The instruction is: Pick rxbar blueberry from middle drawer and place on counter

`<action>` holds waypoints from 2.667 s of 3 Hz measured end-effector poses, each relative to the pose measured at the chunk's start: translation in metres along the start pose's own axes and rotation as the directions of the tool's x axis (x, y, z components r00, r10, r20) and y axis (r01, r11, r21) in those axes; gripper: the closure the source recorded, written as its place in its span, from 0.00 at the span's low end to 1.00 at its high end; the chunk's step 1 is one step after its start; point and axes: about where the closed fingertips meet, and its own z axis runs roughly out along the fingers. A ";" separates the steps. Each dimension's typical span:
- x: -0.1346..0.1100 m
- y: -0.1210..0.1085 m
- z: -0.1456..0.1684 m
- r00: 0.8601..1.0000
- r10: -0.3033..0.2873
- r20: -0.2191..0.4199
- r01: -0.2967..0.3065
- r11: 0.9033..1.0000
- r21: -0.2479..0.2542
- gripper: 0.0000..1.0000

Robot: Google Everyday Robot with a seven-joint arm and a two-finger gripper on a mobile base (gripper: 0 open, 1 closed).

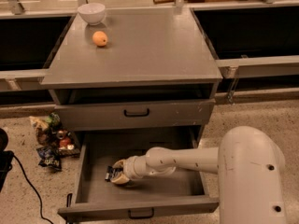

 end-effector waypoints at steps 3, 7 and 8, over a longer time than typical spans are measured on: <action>-0.027 -0.002 -0.048 0.994 -0.102 0.046 0.102 0.995 0.002 1.00; -0.110 0.030 -0.165 0.930 -0.334 0.155 0.344 0.938 -0.042 1.00; -0.133 0.034 -0.190 0.919 -0.354 0.170 0.368 0.928 -0.054 1.00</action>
Offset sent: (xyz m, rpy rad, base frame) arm 0.0061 -0.0164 0.0272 0.0294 -0.0597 0.0110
